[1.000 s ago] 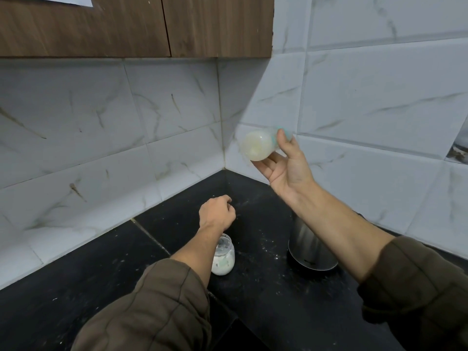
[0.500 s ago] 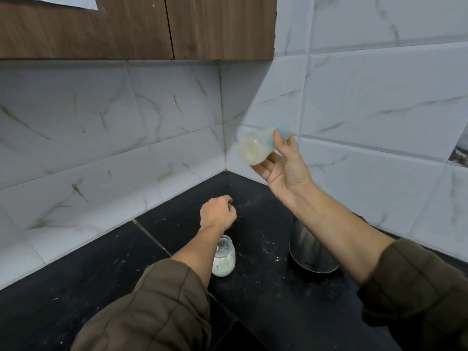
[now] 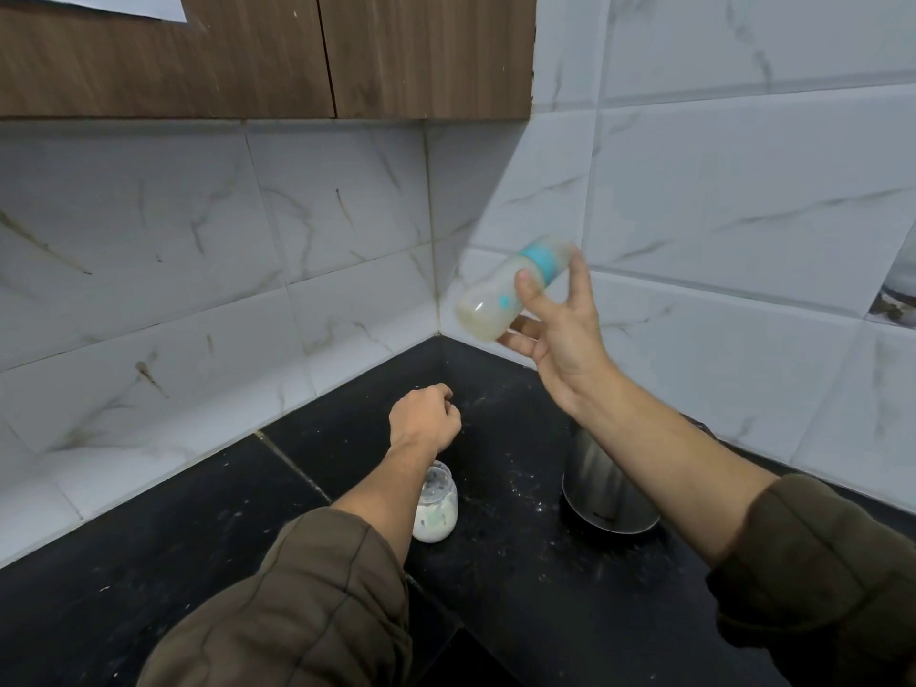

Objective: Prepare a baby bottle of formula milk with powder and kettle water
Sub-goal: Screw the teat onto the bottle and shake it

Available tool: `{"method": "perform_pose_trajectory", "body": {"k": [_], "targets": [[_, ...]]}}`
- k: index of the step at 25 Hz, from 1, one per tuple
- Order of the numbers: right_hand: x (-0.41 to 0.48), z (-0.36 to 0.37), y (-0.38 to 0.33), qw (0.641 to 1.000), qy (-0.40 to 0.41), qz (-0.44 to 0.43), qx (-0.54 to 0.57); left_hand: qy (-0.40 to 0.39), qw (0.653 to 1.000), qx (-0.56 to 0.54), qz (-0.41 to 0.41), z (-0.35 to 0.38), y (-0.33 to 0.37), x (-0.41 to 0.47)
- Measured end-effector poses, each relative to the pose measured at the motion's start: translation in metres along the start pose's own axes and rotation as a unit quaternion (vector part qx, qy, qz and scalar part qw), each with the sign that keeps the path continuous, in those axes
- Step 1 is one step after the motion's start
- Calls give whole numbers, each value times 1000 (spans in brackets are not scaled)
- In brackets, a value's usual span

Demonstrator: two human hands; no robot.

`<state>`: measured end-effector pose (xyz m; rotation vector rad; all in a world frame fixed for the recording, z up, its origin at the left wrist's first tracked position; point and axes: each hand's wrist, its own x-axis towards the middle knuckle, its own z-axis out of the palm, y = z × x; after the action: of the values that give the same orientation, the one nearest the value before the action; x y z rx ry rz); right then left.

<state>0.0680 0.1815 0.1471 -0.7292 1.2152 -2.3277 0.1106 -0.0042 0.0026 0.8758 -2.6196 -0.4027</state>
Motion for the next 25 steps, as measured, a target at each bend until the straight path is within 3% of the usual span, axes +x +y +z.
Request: {"method": "perform_pose_trajectory", "body": {"k": [3,8,14,19,21,25], "targets": [[-11,1,3,994,-66,-12,-90,-1,1000,-5,6,-3,6,0],[6,0,-6,991,112,-39,66,12,1000,3,3,-3,4,-3],[-12,3,3,988,-68,-30,-132,-1,1000,-6,-2,-3,5,-1],[7,8,-5,991,106,-40,69,13,1000,2,-4,-7,3,-3],[7,7,-4,996,73,-24,42,13,1000,4,-8,-9,1,-2],[-9,6,5,992,-87,1,-96,6,1000,-8,-5,-11,4,-1]]}}
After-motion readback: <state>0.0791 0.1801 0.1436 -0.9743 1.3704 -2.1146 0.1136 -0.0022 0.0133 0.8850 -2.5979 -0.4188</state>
